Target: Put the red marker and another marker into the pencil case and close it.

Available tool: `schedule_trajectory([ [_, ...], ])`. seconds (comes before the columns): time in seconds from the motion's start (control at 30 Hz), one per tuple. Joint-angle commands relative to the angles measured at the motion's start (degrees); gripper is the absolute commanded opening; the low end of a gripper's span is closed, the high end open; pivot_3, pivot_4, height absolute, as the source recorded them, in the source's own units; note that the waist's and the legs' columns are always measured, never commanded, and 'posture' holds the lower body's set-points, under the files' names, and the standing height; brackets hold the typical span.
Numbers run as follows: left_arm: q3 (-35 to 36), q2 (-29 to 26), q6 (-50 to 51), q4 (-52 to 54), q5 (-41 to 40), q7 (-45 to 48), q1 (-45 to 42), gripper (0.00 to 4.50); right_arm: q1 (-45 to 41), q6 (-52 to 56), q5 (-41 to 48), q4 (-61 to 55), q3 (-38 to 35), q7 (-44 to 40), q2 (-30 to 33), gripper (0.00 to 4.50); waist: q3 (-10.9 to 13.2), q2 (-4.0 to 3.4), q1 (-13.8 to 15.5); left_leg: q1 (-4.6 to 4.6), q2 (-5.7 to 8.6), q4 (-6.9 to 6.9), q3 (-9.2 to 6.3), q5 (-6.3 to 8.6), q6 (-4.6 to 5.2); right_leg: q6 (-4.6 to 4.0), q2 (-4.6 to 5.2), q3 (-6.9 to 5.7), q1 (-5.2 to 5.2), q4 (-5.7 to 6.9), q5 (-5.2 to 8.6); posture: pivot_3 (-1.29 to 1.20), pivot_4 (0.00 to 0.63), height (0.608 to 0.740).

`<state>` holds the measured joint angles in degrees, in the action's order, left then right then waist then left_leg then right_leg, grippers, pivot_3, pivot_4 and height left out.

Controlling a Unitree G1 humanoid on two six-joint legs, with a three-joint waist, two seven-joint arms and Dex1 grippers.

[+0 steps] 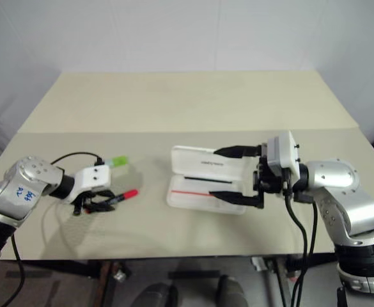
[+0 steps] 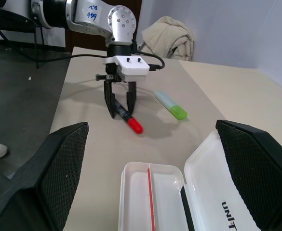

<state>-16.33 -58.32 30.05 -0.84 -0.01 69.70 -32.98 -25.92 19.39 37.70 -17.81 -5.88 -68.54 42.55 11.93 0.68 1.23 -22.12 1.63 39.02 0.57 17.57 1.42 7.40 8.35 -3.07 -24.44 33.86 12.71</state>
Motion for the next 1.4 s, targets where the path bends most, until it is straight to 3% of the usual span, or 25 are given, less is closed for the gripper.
schedule_trajectory([
  [0.03, 0.11, -0.97, 1.18, 0.38, 1.88, -0.53, 1.28, 0.75, 0.0, -0.5, 1.06, -1.93, -2.27, 0.41, 0.83, 4.5, 0.0, 0.0, 0.02, 0.0, -0.02, 0.0, 0.0, -0.04, -0.02, -0.03, -0.02, 0.0, 0.0, 0.0, -0.04, 0.0, 0.15, 0.74],
  [0.07, 0.24, -0.96, 1.44, 0.83, 1.71, -0.51, 1.4, 0.57, -0.02, -0.54, 0.98, -1.84, -2.22, 0.44, 0.77, 4.5, 0.0, 0.0, 0.01, 0.0, -0.05, 0.0, 0.0, -0.07, -0.04, -0.07, -0.04, 0.0, 0.0, -0.01, -0.07, 0.0, 0.15, 0.74],
  [0.5, 3.48, 4.73, 0.93, 4.51, -4.8, 1.91, -5.14, 0.56, -1.41, -0.51, -0.65, 1.22, -1.44, 0.97, 0.65, 4.5, 0.02, 0.05, 0.31, -0.23, -0.21, 0.01, -0.03, -0.05, -0.06, -0.06, -0.29, 0.01, -0.05, -0.05, -0.17, 0.0, 0.15, 0.74],
  [0.77, -0.9, 11.82, 2.8, 7.83, -5.46, 2.76, -12.16, 0.56, 3.29, -1.33, -2.22, 3.72, -5.5, 1.14, 3.25, 4.5, 0.03, 0.11, 0.1, -0.31, -0.09, 0.01, 0.14, 0.04, -0.03, 0.0, -0.44, 0.05, -0.05, -0.35, -0.2, 0.0, 0.15, 0.74],
  [1.17, -9.51, 28.55, -7.73, -9.36, 1.29, -0.8, -24.23, 0.56, 19.75, -3.72, -3.95, 3.62, -16.12, 2.19, 6.36, 4.5, 0.04, 0.13, 0.18, -0.3, -0.12, 0.08, 0.21, 0.05, 0.0, 0.02, -0.62, 0.2, 0.01, -0.32, -0.21, 0.0, 0.15, 0.74],
  [1.4, -10.6, 33.69, -11.91, -16.34, 3.17, -0.74, -26.64, 0.56, 25.32, -3.29, -2.75, -0.83, -19.32, 5.16, 5.26, 4.5, 0.04, 0.13, 0.1, -0.2, -0.24, 0.07, 0.19, 0.05, -0.02, 0.0, -0.71, 0.27, -0.02, -0.29, -0.22, 0.0, 0.15, 0.74],
])
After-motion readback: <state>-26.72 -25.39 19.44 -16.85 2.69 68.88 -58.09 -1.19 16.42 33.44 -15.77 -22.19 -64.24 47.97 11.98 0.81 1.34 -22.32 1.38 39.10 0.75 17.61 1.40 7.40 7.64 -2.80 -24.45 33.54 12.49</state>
